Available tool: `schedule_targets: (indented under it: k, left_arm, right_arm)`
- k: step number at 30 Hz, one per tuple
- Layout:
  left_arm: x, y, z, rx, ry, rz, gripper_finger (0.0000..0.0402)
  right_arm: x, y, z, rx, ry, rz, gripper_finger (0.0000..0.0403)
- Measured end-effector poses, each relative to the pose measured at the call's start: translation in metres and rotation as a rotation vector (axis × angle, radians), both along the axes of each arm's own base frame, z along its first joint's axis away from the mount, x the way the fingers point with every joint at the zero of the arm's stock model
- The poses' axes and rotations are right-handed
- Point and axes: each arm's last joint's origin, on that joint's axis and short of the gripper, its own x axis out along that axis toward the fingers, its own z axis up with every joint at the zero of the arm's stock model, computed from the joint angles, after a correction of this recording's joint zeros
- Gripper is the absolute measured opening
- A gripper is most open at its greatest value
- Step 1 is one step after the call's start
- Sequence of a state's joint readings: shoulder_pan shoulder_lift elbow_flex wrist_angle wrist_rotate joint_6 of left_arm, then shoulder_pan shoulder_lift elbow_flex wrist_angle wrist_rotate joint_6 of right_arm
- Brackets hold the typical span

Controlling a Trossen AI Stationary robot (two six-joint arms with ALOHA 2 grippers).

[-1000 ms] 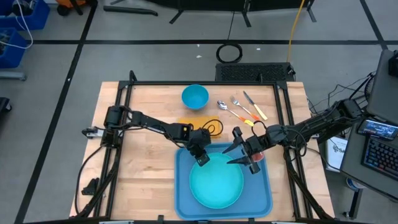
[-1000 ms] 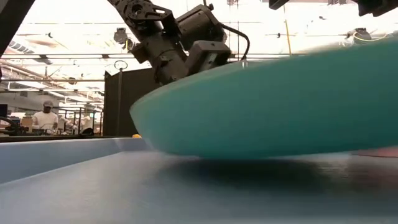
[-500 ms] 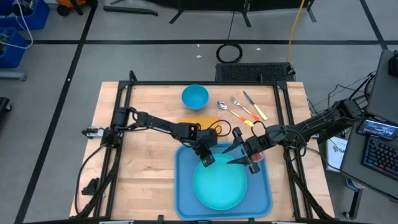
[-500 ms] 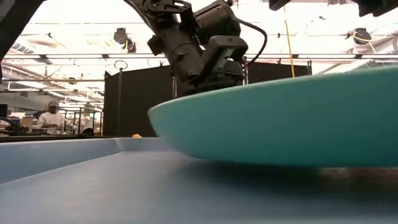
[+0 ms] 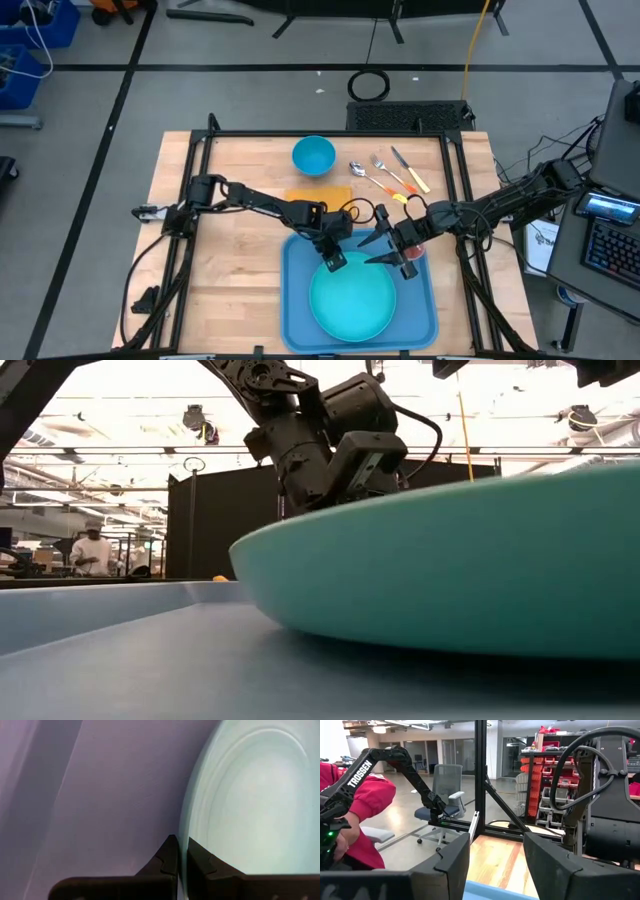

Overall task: Set up tray
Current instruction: Put the blue plate at the bottom of the pink cup on the blue serving tray, then put the blue bowl on the blue plate

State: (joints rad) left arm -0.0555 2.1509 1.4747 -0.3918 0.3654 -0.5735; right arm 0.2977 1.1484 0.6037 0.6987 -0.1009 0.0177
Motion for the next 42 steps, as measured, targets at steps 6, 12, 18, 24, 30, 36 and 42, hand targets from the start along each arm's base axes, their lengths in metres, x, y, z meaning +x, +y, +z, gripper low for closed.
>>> schedule_targets:
  k: [6, 12, 18, 24, 30, 36, 42]
  left_arm:
    - [0.002, 0.0, 0.001, -0.006, -0.02, 0.028, 0.0035]
    - [0.005, 0.0, 0.002, -0.01, -0.051, 0.021, 0.0075]
    - [0.004, 0.0, 0.003, -0.006, -0.053, 0.009, 0.0116]
    - [0.003, 0.004, 0.017, 0.016, -0.1, -0.014, 0.016]
    - [-0.002, 0.006, 0.044, 0.088, -0.172, -0.017, 0.0184]
    - [-0.018, 0.015, 0.067, 0.349, -0.148, -0.003, 0.0188]
    - [-0.032, 0.035, 0.077, 0.528, -0.055, 0.03, 0.0189]
  right_arm:
    - [0.0, 0.0, 0.0, 0.003, 0.002, 0.0, 0.0178]
    - [0.0, 0.0, 0.0, 0.003, 0.002, 0.0, 0.0178]
    - [0.0, 0.0, -0.001, 0.006, 0.011, 0.001, 0.0178]
    - [0.0, 0.0, -0.002, 0.016, 0.024, 0.002, 0.0178]
    - [0.0, 0.0, -0.002, 0.014, 0.031, 0.002, 0.0178]
    - [-0.001, 0.002, -0.002, 0.015, 0.03, 0.013, 0.0178]
    - [-0.001, 0.004, -0.002, 0.019, 0.028, 0.023, 0.0178]
